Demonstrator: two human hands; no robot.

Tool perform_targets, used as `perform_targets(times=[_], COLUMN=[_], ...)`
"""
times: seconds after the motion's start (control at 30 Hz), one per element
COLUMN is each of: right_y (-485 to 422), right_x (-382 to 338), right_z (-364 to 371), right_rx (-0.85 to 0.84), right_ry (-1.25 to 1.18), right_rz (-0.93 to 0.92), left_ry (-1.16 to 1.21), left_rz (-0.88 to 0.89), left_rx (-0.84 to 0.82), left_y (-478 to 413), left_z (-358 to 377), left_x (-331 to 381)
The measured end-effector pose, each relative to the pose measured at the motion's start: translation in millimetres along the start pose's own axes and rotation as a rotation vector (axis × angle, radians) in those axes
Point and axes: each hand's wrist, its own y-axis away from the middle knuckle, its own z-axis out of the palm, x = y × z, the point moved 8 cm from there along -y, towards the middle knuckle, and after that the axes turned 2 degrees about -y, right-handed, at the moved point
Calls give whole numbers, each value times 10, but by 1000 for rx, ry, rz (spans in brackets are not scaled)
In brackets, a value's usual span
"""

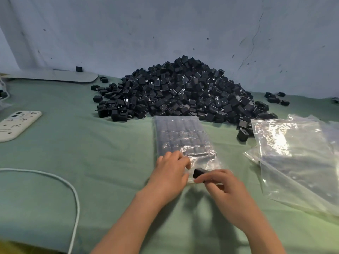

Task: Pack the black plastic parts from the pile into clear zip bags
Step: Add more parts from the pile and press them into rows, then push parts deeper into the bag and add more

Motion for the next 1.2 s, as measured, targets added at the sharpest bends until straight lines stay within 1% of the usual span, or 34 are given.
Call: perform_targets(times=[0.07,0.1,0.2,0.27,0.37,0.43,0.53,0.6,0.63,0.7,0.87,1.2], right_y=[7,-4,-79,-135,-166,-150,-127,-115,-108,-113,-226,-218], right_x=[16,17,-33,-23,87,132,160,143,133,134,198,248], right_z=[77,112,187,267,359,333,244,219,215,232,247,200], right_rx=[-23,-3,160,208,182,200,272,317,332,337,307,348], right_ry=[115,158,245,308,343,297,231,216,211,238,359,314], right_rz=[6,3,-45,-30,10,5,15,7,1,11,92,135], left_ry=[62,102,174,181,237,310,446,496,503,501,499,496], left_rz=[-2,0,10,33,35,-35,-290,-441,-474,-494,-511,-529], left_rx=[59,90,169,173,138,160,225,166,130,92,99,97], left_y=[-28,-32,-18,-9,16,22,7,-7,-15,-26,-19,-25], left_z=[-81,-121,-215,-223,-196,-202,-204,-96,-38,38,95,98], left_x=[4,5,22,44,-4,-131,-428,-564,-588,-592,-603,-623])
